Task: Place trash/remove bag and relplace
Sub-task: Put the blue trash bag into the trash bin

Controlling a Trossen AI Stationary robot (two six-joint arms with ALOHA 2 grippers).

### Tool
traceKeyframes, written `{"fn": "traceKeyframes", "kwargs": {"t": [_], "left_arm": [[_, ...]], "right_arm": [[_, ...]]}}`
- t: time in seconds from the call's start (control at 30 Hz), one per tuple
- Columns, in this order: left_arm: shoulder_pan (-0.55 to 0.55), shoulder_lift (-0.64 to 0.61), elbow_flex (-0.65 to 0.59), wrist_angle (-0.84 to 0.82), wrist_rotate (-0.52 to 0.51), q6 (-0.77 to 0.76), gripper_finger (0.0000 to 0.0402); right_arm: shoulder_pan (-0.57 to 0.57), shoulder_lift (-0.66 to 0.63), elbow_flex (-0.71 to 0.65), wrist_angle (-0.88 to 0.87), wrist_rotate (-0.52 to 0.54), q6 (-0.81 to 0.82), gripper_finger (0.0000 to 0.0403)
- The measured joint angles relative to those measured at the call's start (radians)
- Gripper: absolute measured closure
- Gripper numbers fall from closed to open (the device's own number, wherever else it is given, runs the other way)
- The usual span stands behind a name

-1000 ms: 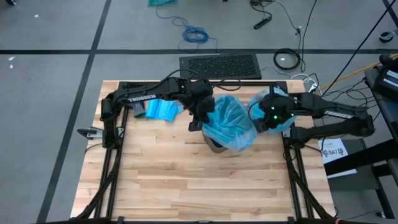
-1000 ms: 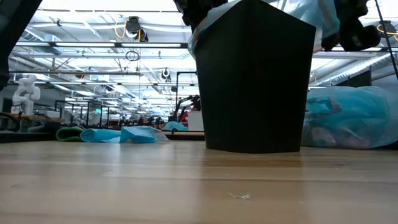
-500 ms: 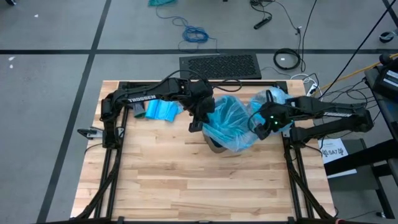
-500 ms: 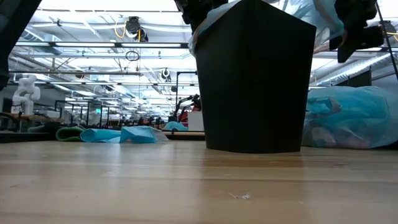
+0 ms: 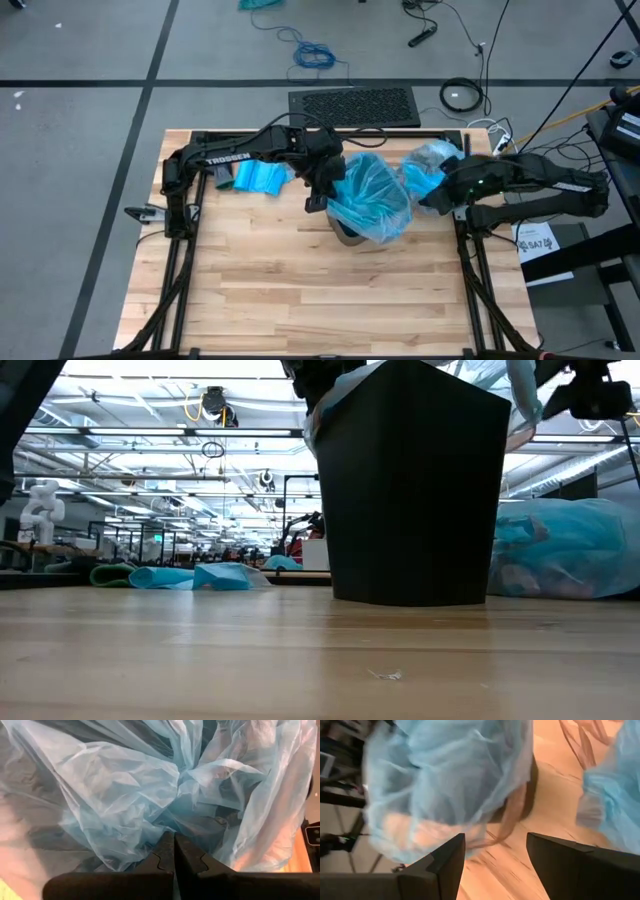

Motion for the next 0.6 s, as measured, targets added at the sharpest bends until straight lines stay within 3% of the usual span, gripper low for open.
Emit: {"fn": "traceKeyframes", "kwargs": {"t": [0.17, 0.43, 0.6], "left_arm": [[-0.007, 0.000, 0.000, 0.000, -0.003, 0.000, 0.0399], [-0.006, 0.000, 0.000, 0.002, -0.019, -0.008, 0.0399], [-0.012, -0.015, -0.001, 0.023, -0.049, -0.036, 0.0399]], "right_arm": [[0.000, -0.031, 0.000, 0.097, 0.004, 0.019, 0.0199], [0.113, 0.081, 0.000, 0.529, -0.033, -0.161, 0.0200], [0.204, 0.204, 0.001, 0.522, -0.033, -0.174, 0.0200]]}}
